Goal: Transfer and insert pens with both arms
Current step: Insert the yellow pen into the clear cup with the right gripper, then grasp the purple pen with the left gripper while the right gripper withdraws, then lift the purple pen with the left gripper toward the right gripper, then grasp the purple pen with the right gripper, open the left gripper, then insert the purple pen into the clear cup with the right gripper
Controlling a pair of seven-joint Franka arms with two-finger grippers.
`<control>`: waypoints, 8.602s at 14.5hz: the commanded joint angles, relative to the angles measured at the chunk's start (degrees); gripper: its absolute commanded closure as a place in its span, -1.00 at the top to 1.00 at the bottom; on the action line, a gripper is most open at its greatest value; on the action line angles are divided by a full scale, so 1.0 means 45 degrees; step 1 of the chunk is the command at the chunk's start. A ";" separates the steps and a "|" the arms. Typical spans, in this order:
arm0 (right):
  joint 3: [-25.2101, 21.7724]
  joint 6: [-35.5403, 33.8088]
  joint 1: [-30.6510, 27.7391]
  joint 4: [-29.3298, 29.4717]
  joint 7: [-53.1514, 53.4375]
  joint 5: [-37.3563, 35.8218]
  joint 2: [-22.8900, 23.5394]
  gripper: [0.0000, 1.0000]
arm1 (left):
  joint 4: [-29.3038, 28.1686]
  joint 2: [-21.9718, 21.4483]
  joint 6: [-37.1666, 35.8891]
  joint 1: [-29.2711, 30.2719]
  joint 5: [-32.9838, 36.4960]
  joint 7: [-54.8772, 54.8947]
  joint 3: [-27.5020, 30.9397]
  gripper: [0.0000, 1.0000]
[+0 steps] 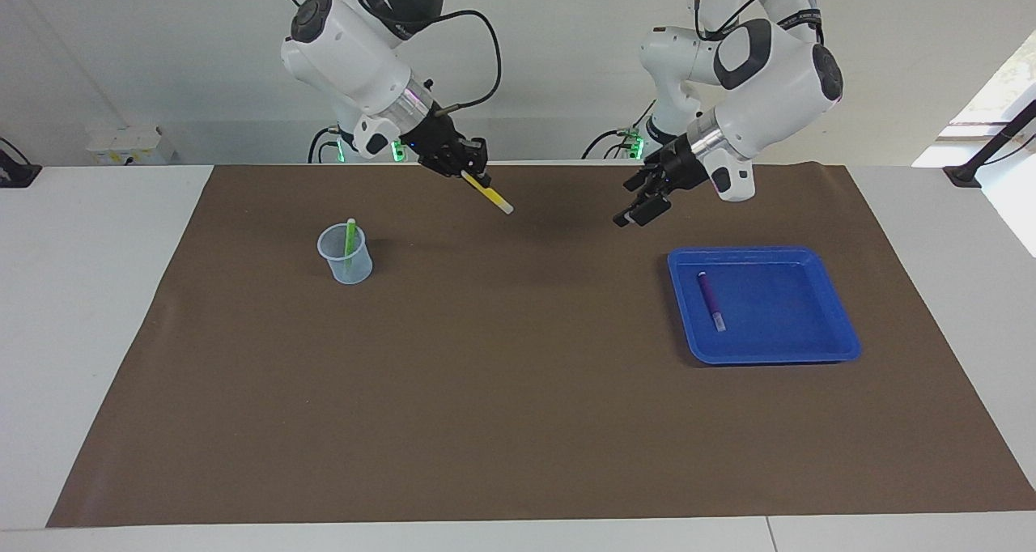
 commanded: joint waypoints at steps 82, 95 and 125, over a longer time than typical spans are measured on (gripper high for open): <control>0.0315 0.5777 0.2684 -0.1355 0.1107 0.5005 0.0127 0.57 | -0.0027 0.0282 0.0106 -0.1475 -0.2837 -0.4549 -0.0185 -1.00; 0.0334 0.5778 0.2645 -0.1355 0.1126 0.5005 0.0146 -1.00 | -0.0300 0.0106 0.0594 -0.1495 -0.3033 -0.4687 -0.0185 -1.00; 0.0256 -0.0901 -0.4054 -0.2041 -0.9128 -0.6793 -0.1280 1.00 | 0.1455 0.0164 -0.2449 0.2741 0.4694 0.4696 -0.1649 1.00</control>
